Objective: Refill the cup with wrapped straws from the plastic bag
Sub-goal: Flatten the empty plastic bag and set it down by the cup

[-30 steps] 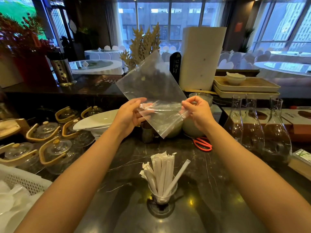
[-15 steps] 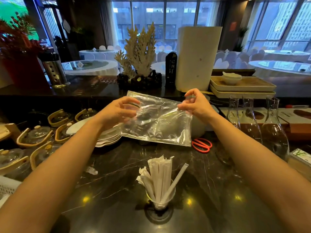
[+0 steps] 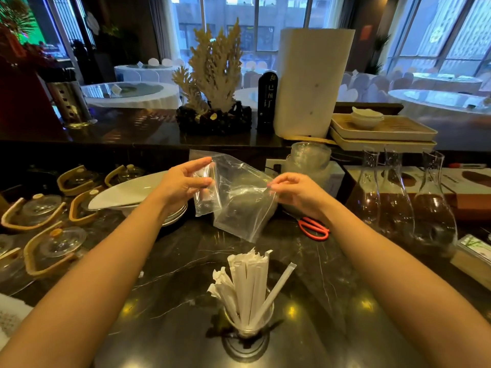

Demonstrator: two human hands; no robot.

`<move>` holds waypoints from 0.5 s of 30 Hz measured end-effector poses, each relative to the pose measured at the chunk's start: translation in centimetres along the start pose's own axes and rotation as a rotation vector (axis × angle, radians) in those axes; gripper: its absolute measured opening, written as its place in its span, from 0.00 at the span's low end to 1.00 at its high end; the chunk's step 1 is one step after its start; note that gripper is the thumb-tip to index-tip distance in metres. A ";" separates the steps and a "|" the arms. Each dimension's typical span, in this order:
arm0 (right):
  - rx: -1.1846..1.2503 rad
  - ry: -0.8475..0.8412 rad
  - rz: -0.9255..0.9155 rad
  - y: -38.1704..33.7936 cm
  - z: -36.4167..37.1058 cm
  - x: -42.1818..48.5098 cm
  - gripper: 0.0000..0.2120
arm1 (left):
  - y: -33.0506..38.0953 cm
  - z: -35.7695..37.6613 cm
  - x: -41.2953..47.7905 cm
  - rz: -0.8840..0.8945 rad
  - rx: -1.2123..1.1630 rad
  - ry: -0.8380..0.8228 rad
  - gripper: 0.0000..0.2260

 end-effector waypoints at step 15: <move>-0.589 0.180 0.050 6.6 -0.2 3.9 0.23 | -9.6 -3.3 1.2 -0.225 0.234 0.017 0.29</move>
Point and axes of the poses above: each hand's wrist, its own x-axis towards the middle knuckle, its own z-axis out of the palm, y = z × x, the point moved 6 cm from there along x, towards the middle knuckle, and after that the axes turned 14 degrees about -x, right-handed, at the moved point
